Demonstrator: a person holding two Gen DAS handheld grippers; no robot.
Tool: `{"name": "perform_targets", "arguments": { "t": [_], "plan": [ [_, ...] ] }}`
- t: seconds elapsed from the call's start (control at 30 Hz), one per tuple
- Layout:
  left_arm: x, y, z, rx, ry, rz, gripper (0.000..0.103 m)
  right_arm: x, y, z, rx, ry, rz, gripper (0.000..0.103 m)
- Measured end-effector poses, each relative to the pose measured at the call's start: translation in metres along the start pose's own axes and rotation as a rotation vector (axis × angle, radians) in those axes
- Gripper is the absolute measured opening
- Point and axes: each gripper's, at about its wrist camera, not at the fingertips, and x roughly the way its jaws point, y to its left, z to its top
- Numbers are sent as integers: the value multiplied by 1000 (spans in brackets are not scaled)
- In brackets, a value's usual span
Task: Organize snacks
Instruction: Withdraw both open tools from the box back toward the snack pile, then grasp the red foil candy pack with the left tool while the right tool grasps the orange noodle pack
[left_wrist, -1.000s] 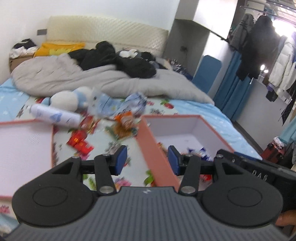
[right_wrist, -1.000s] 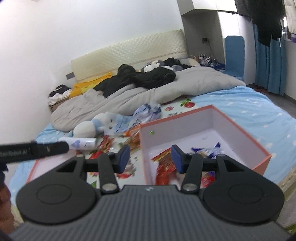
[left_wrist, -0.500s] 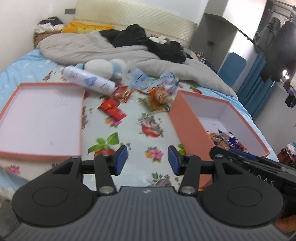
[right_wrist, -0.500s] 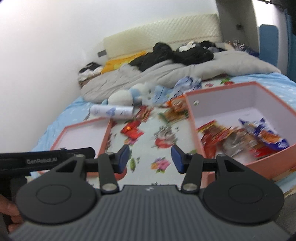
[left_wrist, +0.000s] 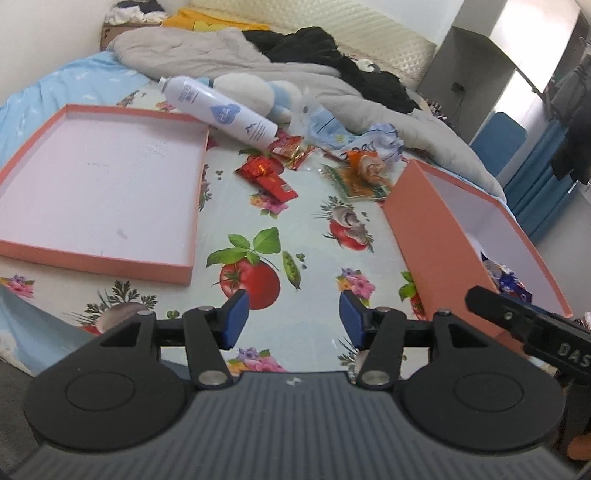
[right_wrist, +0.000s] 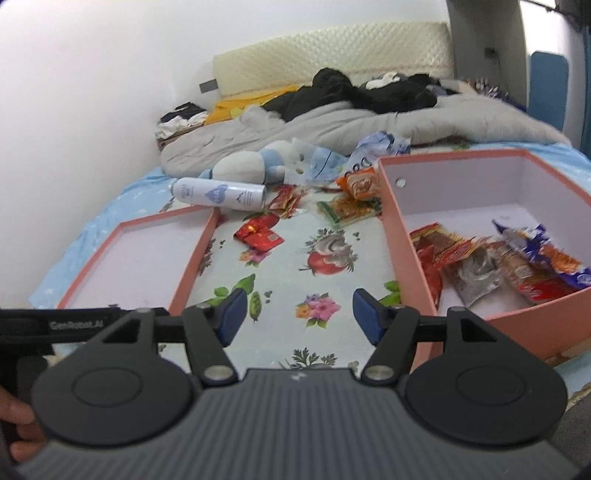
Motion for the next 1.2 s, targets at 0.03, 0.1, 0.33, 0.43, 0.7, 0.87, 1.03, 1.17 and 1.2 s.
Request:
{"name": "perform_targets", "arguments": {
  "t": [0.03, 0.1, 0.33, 0.43, 0.7, 0.87, 1.03, 1.17, 1.2],
  "plan": [
    [6, 1, 2, -4, 5, -5, 60, 3, -1, 2, -9, -1, 0, 65],
    [21, 1, 8, -8, 7, -17, 60, 9, -5, 10, -21, -13, 0, 65],
    [79, -1, 43, -26, -27, -28, 60, 47, -6, 61, -129, -58, -22, 65],
    [105, 1, 57, -26, -48, -16, 63, 75, -1, 77, -170, -73, -63, 65],
    [178, 21, 88, -51, -51, 50, 66, 155, 16, 88, -187, -79, -144, 63],
    [216, 34, 105, -99, -56, 44, 66, 204, 18, 87, -126, -60, -204, 51],
    [242, 31, 117, -94, -94, 80, 66, 247, 4, 89, -33, -55, -290, 44],
    [262, 31, 126, -126, -112, 103, 66, 273, -9, 91, 9, -58, -350, 40],
    [265, 31, 127, -135, -117, 114, 66, 280, -11, 91, 8, -61, -369, 39]
  ]
}}
